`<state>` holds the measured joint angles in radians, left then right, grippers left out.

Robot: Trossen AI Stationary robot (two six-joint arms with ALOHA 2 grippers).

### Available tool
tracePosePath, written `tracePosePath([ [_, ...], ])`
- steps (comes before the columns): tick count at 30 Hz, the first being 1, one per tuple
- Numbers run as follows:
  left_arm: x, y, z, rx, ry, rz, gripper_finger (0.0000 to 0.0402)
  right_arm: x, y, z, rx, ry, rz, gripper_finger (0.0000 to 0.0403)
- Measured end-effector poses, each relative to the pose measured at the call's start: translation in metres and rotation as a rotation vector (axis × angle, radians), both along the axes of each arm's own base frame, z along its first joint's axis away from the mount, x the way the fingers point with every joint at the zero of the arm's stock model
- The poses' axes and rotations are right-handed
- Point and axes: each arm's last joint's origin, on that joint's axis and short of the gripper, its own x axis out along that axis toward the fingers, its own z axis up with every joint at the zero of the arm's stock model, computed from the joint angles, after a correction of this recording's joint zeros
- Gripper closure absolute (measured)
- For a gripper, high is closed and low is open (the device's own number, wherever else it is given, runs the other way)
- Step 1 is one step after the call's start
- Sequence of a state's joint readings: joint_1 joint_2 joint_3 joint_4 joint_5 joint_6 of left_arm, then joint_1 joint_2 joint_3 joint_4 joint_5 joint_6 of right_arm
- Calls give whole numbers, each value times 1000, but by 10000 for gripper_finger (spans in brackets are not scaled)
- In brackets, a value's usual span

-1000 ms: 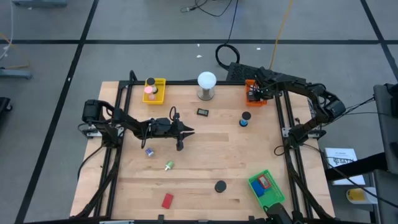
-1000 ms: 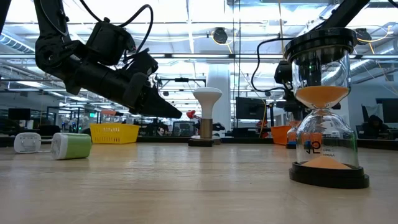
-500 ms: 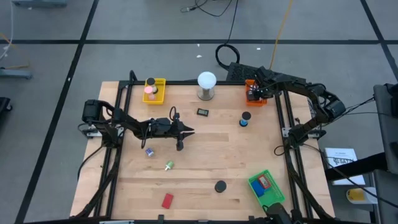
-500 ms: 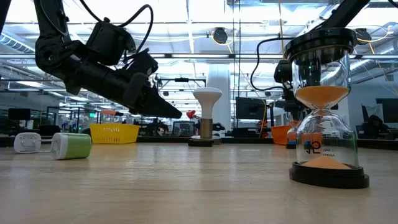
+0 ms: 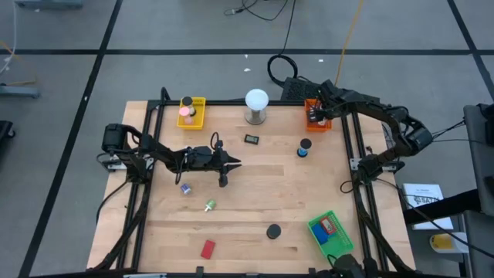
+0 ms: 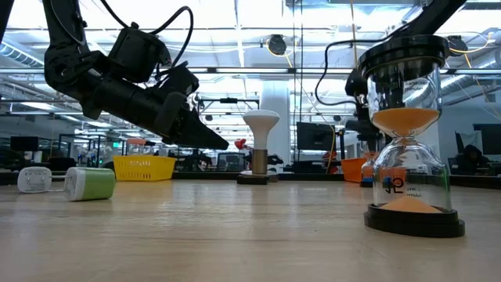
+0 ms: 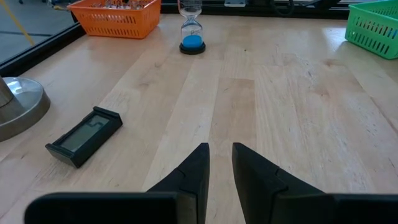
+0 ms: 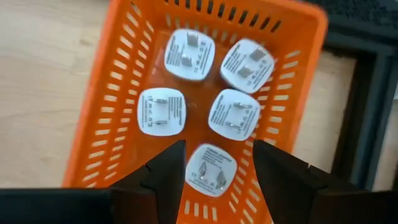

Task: Pick & Place Office items
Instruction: Put the pink charger adaptor into the orange bin

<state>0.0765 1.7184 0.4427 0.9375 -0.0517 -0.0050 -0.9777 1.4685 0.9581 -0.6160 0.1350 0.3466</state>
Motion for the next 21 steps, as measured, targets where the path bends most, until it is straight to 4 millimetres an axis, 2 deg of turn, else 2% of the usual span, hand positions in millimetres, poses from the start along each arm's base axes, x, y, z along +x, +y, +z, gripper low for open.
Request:
tracePosePath([
  [5, 0, 0, 0, 1, 0, 0, 330, 0, 9, 10, -12, -4, 38, 252],
  [14, 0, 0, 0, 1, -1, 0, 330, 7, 19, 2, 96, 7, 97, 382],
  [17, 0, 0, 0, 1, -1, 0, 330, 7, 18, -1, 110, 20, 93, 398],
  [21, 0, 0, 0, 1, -1, 0, 330, 6, 16, -4, 117, 25, 91, 397],
])
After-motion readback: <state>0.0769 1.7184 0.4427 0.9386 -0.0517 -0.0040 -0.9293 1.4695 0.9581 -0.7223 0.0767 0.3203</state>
